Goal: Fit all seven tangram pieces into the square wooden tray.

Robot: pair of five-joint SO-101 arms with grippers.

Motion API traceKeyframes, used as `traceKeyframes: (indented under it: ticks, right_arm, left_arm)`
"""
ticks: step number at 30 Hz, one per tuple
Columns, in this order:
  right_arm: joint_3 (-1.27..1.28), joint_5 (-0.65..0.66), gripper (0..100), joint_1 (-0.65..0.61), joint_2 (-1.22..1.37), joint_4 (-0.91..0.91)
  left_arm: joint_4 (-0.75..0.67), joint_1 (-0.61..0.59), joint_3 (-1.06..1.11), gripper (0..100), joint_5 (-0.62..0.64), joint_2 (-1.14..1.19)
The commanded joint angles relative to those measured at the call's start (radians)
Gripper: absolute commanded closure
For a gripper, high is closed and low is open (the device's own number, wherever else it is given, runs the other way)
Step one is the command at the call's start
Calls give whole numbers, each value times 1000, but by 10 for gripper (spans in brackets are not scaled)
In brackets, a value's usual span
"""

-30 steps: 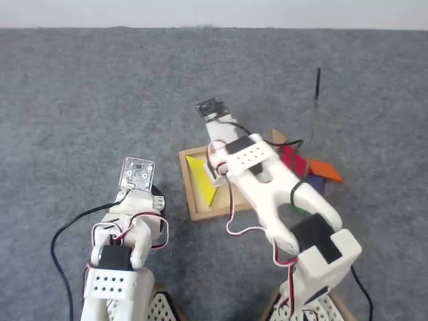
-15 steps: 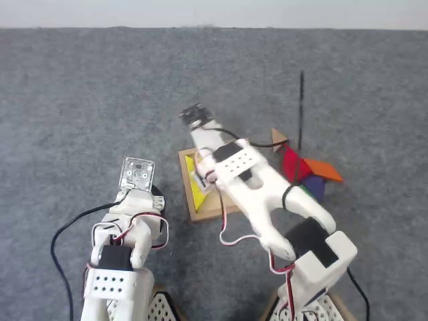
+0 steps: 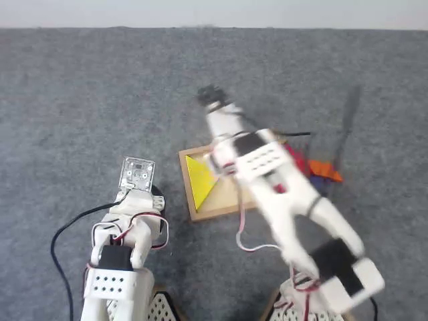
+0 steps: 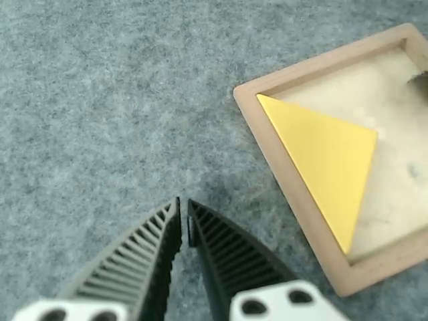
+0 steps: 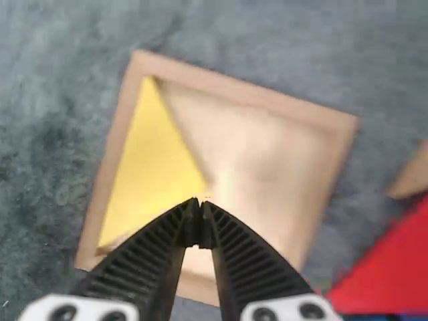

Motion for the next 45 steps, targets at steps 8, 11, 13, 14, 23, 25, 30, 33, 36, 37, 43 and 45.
traceKeyframes:
  ticks: [8,11,13,14,23,25,30,33,36,37,43,45]
  right_arm:
    - [25,69,988,308,5,54]
    - [25,69,987,308,18,51]
    - [25,66,970,309,19,53]
    - [26,66,944,309,24,58]
    - [141,71,782,363,27,-27]
    - [140,71,782,410,24,-30]
    - [137,101,781,476,-21,-12]
    - [137,104,779,495,-97,53]
    - [166,106,779,498,-122,90]
    - [180,106,779,496,-122,88]
    - [227,106,779,492,-122,8]
    - [227,106,779,499,-122,-1]
  left_arm:
    - [5,-5,-8,985,6,-17]
    - [5,-5,-8,985,6,-17]
    - [5,-5,-8,985,6,-17]
    - [5,-5,-8,985,6,-17]
    - [5,-5,-8,985,6,-17]
    - [5,-3,-8,985,6,-17]
    - [5,-3,-8,985,6,-17]
    - [5,-3,-8,985,6,-17]
    - [5,-3,-8,985,6,-17]
    - [5,-3,-8,985,6,-17]
    - [5,-3,-8,985,6,-17]
    - [5,-3,-8,985,6,-17]
